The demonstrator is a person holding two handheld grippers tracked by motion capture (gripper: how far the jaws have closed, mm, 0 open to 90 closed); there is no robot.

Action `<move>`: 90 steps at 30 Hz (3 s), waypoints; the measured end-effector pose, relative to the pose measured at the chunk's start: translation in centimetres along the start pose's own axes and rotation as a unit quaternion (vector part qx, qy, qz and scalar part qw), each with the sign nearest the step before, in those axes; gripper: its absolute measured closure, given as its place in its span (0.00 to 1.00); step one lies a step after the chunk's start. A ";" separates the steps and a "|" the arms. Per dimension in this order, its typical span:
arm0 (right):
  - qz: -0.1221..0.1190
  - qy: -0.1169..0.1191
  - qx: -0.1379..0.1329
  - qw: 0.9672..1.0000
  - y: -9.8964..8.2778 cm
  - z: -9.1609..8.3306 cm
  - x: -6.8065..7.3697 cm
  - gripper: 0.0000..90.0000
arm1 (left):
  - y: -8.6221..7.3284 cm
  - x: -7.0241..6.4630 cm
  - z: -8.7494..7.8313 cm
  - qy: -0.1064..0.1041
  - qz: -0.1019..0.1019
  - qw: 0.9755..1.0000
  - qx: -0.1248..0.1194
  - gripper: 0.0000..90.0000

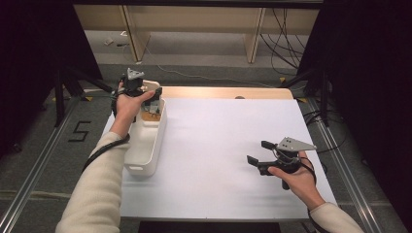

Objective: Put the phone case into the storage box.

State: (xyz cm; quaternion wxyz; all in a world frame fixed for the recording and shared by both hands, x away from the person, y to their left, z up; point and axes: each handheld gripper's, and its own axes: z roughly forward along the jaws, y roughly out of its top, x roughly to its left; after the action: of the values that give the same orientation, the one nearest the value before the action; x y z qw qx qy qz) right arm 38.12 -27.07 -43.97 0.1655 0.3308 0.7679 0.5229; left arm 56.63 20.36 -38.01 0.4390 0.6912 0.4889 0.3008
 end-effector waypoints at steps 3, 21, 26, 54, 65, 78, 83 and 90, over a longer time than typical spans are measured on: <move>0.000 -0.001 0.001 1.000 0.0 0.0 0.0 0.17 | -0.1 0.0 0.1 0.001 -0.001 1.000 0.001 0.12; 0.000 0.001 0.002 1.000 0.0 0.0 0.0 0.17 | -0.2 0.0 0.9 0.004 0.000 1.000 0.011 0.12; 0.000 0.001 0.001 1.000 0.0 0.0 0.0 0.17 | -0.3 0.0 1.1 0.004 0.000 1.000 0.013 0.12; 0.001 0.002 0.005 1.000 0.0 0.0 0.0 0.18 | -1.1 0.2 1.9 0.006 -0.010 1.000 0.028 0.12; 0.001 0.003 0.005 1.000 -0.1 0.1 0.0 0.18 | -1.1 0.2 2.2 0.008 -0.010 0.999 0.032 0.12; 0.001 0.003 0.006 1.000 -0.1 0.1 0.0 0.18 | -1.0 0.2 2.5 0.010 -0.012 0.999 0.031 0.11; 0.001 0.003 0.006 1.000 -0.1 0.1 0.0 0.18 | -1.0 0.3 2.7 0.010 -0.013 0.999 0.033 0.11; 0.000 0.002 0.007 1.000 -0.1 0.1 0.0 0.18 | -0.9 0.3 2.9 0.011 -0.012 0.999 0.036 0.11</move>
State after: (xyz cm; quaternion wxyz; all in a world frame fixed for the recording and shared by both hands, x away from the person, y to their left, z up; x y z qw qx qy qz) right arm 38.15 -27.06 -44.09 0.1612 0.3309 0.7717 0.5187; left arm 58.78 19.87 -40.07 0.4122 0.6968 0.5128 0.2856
